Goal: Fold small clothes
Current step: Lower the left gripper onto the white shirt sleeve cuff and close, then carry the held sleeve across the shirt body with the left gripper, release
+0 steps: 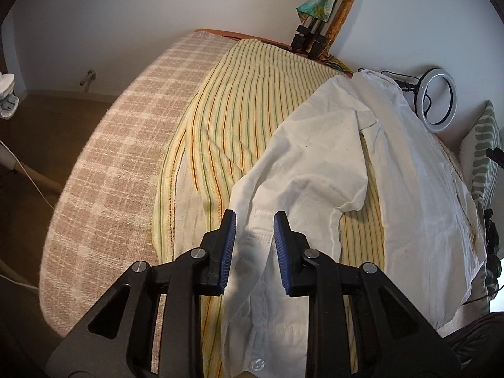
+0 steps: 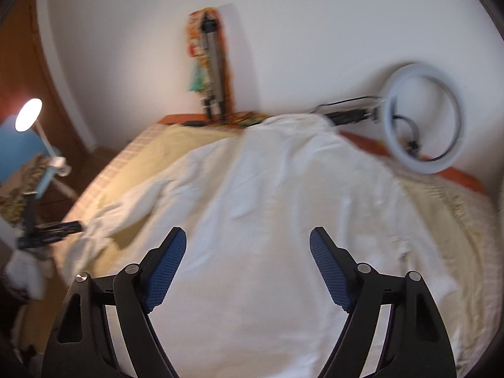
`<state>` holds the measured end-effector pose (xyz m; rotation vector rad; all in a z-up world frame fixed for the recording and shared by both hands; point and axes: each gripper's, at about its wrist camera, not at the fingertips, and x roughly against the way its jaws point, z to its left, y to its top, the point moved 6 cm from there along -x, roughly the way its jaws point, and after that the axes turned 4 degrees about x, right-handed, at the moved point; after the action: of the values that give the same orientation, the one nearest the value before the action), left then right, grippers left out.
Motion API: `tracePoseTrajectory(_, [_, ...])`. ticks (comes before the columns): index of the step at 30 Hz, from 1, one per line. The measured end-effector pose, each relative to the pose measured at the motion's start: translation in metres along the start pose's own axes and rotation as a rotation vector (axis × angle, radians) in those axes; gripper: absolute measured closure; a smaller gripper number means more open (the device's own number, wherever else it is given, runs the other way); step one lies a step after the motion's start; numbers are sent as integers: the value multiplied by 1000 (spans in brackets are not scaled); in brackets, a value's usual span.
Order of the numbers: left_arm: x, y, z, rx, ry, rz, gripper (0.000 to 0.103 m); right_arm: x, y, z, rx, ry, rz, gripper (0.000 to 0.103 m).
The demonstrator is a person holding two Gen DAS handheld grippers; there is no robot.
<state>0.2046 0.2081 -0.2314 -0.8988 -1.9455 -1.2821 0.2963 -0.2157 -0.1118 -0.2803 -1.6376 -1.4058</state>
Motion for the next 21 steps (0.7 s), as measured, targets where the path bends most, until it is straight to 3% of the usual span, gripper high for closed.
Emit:
tracePoseTrajectory(2, [-7,-2,1,-2,3,11,78,-5,0,25,-6,96,25,31])
tracePoseTrajectory(5, [-13,-3,2,0,11,11,78,-11,0,60,-11,212,49,32])
tracePoseTrajectory(8, [-13,-1,8,23,49,-17,75,-22,-1,88,8,257,71,32])
tracePoseTrajectory(10, [-16,0,12,41,42,-15,63,-31,-3,103,33,260,75,32])
tracePoseTrajectory(12, [-17,-1,13,34,37,-11,63,-39,-4,111,52,257,78,31])
tracePoseTrajectory(13, [-17,0,12,18,42,-14,65,-43,-5,113,54,255,83,31])
tracePoseTrajectory(16, [-17,0,6,-38,64,-21,95,-56,-8,114,35,252,102,31])
tracePoseTrajectory(18, [-15,0,2,-64,60,-29,101,-62,-9,111,24,236,111,31])
tracePoseTrajectory(21, [-5,2,-7,-77,14,-53,103,-74,-13,105,23,209,124,31])
